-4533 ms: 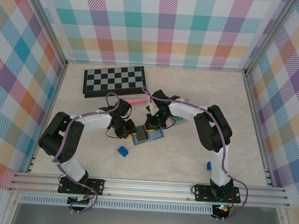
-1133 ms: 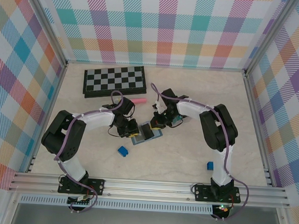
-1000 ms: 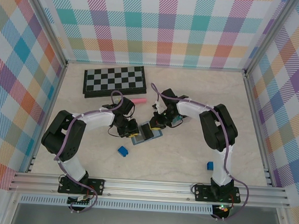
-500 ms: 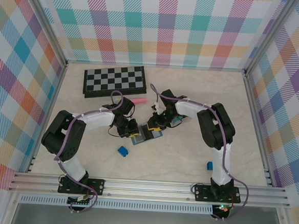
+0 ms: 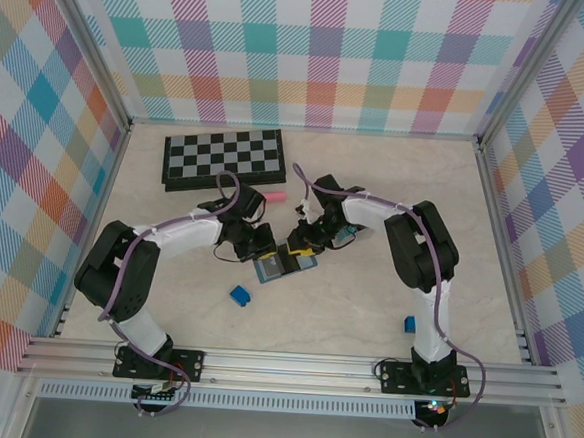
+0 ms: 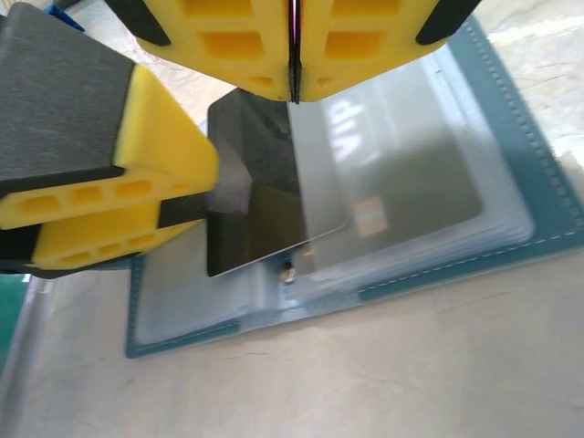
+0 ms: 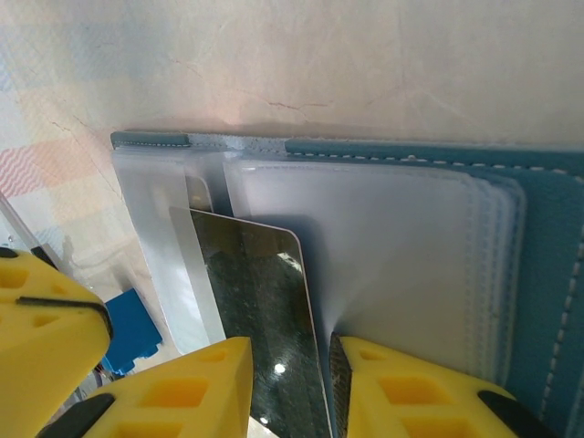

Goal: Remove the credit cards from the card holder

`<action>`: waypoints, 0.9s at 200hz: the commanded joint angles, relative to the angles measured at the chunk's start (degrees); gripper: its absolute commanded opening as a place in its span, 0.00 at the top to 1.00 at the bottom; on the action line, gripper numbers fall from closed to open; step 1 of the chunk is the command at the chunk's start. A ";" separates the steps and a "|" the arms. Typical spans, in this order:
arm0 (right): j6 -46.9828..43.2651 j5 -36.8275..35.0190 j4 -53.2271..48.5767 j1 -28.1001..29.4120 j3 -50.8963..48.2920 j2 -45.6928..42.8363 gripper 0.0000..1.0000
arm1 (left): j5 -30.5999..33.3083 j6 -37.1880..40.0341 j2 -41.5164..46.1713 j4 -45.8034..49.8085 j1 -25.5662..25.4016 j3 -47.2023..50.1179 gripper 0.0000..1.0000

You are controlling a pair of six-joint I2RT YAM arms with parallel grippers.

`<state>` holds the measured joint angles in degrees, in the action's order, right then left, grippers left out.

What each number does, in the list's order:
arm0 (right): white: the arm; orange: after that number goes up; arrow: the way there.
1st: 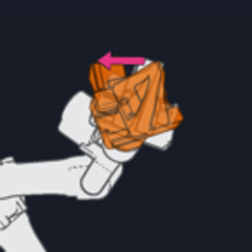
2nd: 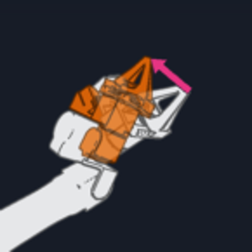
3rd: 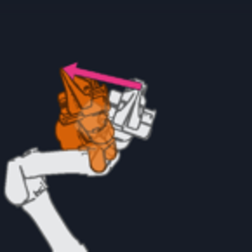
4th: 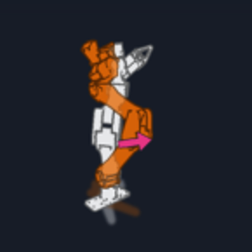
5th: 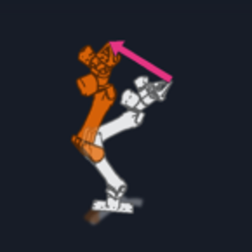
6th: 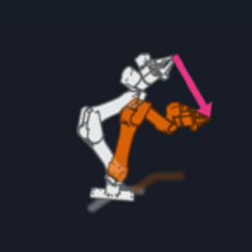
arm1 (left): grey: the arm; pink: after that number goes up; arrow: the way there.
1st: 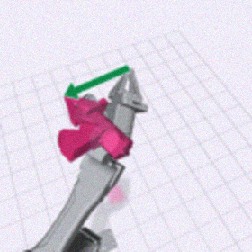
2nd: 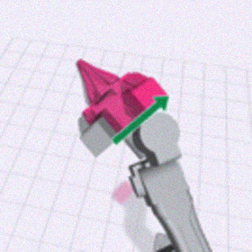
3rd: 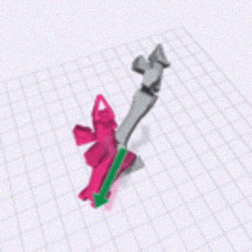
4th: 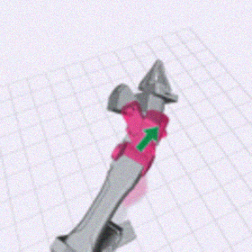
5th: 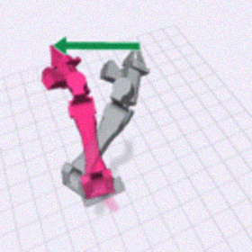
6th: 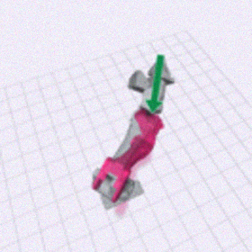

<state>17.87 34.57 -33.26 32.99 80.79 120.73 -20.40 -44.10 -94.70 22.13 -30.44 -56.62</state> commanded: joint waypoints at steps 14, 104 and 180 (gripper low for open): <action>-0.99 -0.87 -0.87 -0.12 0.43 2.68 0.71 | -1.19 -1.36 -4.62 -1.96 -1.12 -1.86 0.95; -3.47 6.42 -1.17 -0.21 1.83 4.13 0.74 | 2.10 -1.28 -7.22 0.02 -1.20 1.45 0.98; -2.23 -4.62 -2.46 -0.39 -0.13 -2.58 0.97 | 3.01 -0.35 -5.27 3.32 -1.03 -0.15 0.85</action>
<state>15.79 37.71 -34.28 32.56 82.37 122.41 -19.92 -45.36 -100.33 20.25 -31.11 -56.75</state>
